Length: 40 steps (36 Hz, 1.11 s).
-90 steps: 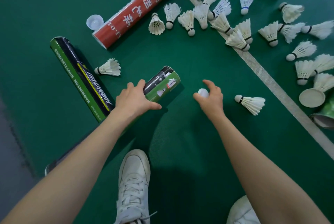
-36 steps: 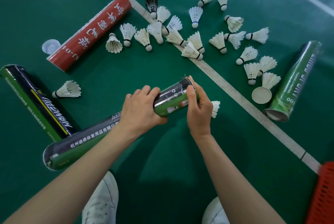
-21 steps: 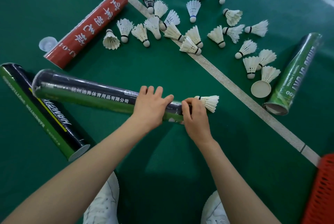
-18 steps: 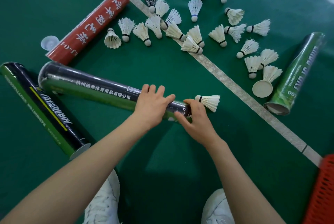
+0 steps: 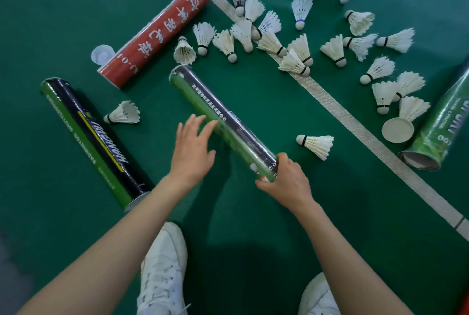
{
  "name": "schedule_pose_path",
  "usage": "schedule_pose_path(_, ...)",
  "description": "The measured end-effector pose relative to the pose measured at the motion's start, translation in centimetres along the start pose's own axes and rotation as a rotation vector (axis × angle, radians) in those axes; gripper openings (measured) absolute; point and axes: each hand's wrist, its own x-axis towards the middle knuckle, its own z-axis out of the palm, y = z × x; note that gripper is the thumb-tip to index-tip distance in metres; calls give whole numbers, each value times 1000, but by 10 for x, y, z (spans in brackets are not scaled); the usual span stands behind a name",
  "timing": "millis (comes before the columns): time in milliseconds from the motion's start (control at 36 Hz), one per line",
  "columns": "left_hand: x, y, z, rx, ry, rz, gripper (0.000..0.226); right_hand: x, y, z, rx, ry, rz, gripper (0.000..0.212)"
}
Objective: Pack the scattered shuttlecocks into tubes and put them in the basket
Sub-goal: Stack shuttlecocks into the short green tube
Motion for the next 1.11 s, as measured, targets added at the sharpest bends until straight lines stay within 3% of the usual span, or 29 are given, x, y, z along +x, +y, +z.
schedule_pose_path(56,-9,-30,-3,13,97,-225,67,-2,1,7,12,-15,27,47)
schedule_pose_path(139,-19,-62,-6,1,99,-560,77,-3,0,13,-16,-26,54,63)
schedule_pose_path(250,-31,-89,3,-124,137,-851,88,-4,-6,16,-123,19,59,84)
schedule_pose_path(444,-41,-109,5,-345,384,-1039,100,-8,-7,23,-100,134,57,83)
schedule_pose_path(528,-38,-131,-2,-608,346,-1258,104,-7,-5,23,-96,142,54,85)
schedule_pose_path(583,-38,-139,-4,-786,280,-1325,90,-6,-4,24,-107,165,36,90)
schedule_pose_path(667,-39,-131,-4,-861,308,-1265,80,-4,-4,22,-104,169,42,96)
schedule_pose_path(861,-47,-56,4,-934,293,-910,90,3,-5,12,-236,75,48,92)
schedule_pose_path(1000,-56,8,16,-1060,153,-733,93,2,-15,11,-16,60,25,74)
schedule_pose_path(1111,-65,39,36,-1109,42,-673,94,-4,5,6,77,57,71,72)
